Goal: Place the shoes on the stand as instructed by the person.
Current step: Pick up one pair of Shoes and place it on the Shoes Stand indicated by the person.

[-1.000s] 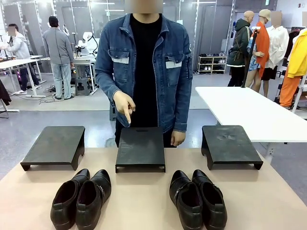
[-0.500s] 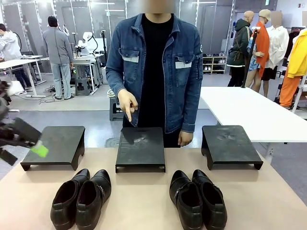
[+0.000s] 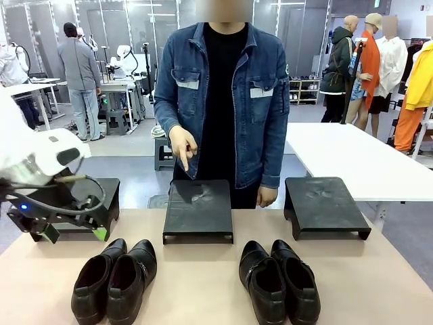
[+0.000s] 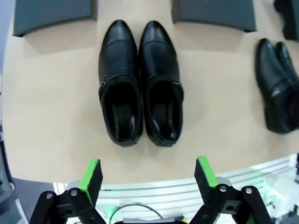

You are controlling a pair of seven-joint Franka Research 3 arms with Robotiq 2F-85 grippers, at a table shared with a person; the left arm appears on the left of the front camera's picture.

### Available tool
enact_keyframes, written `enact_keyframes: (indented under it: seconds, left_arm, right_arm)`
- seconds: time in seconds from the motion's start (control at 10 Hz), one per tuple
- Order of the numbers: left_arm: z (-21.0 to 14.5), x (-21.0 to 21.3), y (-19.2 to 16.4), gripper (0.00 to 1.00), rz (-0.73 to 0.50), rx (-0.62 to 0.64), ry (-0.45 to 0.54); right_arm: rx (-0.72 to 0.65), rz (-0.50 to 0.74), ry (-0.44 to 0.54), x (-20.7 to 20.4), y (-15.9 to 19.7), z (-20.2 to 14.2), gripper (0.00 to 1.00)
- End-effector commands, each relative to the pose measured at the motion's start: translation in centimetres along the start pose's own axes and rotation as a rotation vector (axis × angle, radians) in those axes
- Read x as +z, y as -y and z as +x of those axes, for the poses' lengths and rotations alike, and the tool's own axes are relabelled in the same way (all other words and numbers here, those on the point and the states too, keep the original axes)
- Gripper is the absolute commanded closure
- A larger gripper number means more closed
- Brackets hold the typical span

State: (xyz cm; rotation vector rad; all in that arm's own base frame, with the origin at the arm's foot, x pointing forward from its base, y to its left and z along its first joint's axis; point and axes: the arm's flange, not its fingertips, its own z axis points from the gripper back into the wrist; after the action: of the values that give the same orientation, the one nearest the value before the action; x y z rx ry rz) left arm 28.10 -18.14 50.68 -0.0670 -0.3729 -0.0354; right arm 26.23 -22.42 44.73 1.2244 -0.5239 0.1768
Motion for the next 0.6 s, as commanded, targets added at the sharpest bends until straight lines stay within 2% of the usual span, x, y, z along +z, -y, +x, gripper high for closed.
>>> enact_keyframes:
  seconds: [0.0,0.1,0.5]
  left_arm:
    - [1.5,-2.9,0.3,0.00,0.048,0.047,0.004]
    - [1.6,-4.6,0.1,0.00,0.009,0.084,-0.053]
    - [1.7,-8.9,0.4,0.00,0.006,0.082,-0.122]
  right_arm:
    - [0.013,0.008,0.002,0.2,-0.1,-0.1,0.00]
    - [0.013,0.008,0.002,0.2,-0.1,-0.1,0.00]
    - [0.013,0.008,0.002,0.2,-0.1,-0.1,0.00]
